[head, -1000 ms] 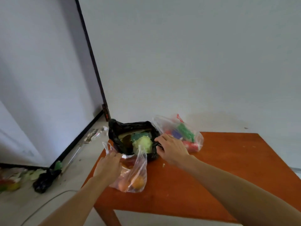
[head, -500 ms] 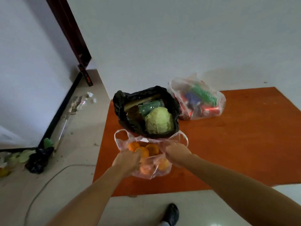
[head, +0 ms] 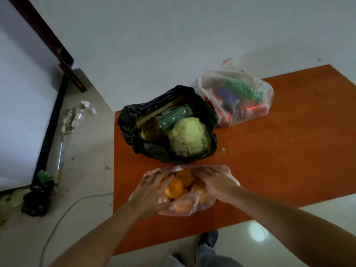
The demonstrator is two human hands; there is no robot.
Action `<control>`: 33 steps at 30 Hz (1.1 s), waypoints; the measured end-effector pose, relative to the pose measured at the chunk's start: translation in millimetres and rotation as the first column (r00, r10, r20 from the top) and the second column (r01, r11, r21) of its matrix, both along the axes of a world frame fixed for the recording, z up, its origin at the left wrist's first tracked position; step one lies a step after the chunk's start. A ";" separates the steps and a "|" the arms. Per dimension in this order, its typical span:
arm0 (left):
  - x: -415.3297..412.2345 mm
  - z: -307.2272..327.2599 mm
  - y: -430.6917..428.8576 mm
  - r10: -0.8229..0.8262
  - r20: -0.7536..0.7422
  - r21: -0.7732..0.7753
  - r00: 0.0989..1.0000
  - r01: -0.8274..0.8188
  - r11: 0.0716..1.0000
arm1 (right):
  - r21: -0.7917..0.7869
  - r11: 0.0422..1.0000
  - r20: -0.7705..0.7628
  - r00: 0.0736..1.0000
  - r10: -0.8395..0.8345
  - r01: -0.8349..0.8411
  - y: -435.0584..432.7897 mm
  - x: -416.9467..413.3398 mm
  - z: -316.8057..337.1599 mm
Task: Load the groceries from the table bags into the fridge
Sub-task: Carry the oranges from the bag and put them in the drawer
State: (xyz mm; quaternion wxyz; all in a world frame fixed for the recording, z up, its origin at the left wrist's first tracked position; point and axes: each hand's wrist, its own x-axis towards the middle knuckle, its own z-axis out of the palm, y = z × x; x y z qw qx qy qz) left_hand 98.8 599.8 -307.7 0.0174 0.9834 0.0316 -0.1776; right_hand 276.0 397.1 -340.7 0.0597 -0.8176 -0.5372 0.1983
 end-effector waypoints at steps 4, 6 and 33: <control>14.6 -14.4 -3.0 -0.070 -0.014 -0.012 0.997 0.070 0.997 | -0.092 0.970 -0.061 0.971 -0.232 0.226 -13.4 -3.4 -10.0; 18.9 -18.4 -2.4 -0.066 -0.008 -0.061 0.998 0.065 0.996 | -0.064 0.940 -0.086 0.937 -0.339 0.334 -19.8 -8.3 -11.1; 41.0 -23.5 14.4 -0.087 -0.041 -0.158 0.995 0.080 0.984 | -0.061 0.750 -0.234 0.721 -0.652 0.659 4.4 -86.7 -1.7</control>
